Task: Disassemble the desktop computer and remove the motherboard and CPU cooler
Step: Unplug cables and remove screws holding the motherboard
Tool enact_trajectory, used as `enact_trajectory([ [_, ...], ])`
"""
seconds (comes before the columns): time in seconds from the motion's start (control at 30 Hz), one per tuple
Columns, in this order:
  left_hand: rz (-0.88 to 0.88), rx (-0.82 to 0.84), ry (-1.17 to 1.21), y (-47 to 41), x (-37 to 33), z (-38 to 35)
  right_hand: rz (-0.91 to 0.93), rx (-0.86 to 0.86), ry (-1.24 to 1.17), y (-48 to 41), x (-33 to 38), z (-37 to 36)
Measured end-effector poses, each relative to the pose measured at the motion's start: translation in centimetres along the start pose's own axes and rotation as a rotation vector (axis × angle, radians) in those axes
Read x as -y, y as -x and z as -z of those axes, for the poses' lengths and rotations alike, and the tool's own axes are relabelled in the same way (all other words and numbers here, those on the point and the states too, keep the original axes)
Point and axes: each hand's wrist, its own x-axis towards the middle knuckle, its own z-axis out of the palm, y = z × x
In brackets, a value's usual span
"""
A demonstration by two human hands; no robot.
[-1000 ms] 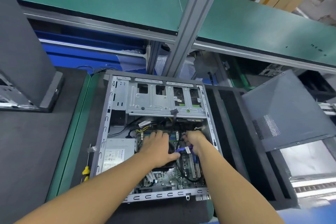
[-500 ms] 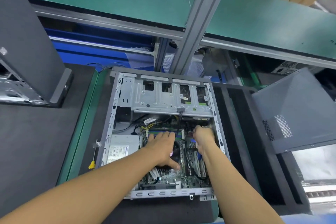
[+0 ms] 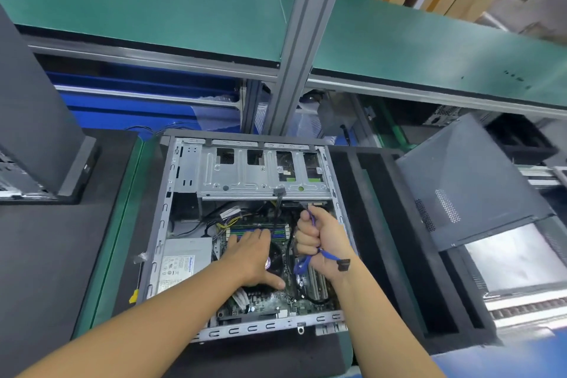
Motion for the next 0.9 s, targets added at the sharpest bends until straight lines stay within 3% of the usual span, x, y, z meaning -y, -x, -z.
enact_trajectory([
  [0.13,0.051,-0.058,0.034,0.0,-0.2,0.2,0.128,0.14,-0.165,2.5,2.2,-0.9],
  [0.37,0.053,-0.373,0.085,1.2,-1.4,2.0,0.439,-0.007,-0.147,4.5,3.2,-1.2],
  [0.43,-0.067,-0.418,0.334,1.6,-1.9,2.7,0.526,-0.054,-0.125,4.9,3.1,-1.0],
  [0.53,-0.275,-0.183,0.933,1.8,-4.0,4.7,0.622,-0.144,-0.041,5.2,2.8,-0.5],
  [0.6,-0.35,-0.122,1.065,1.6,-6.3,6.1,0.645,-0.163,0.016,5.4,2.6,-0.3],
  [0.7,-0.368,-0.195,1.006,0.6,-9.7,7.1,0.638,-0.188,0.221,6.2,2.5,0.2],
  [0.83,-0.35,-0.294,0.664,-1.9,-13.6,7.3,0.64,-0.371,0.826,7.2,4.4,3.2],
  [0.9,-0.378,-0.277,0.622,-3.4,-15.5,7.2,0.625,-0.391,0.924,7.4,6.3,5.8],
])
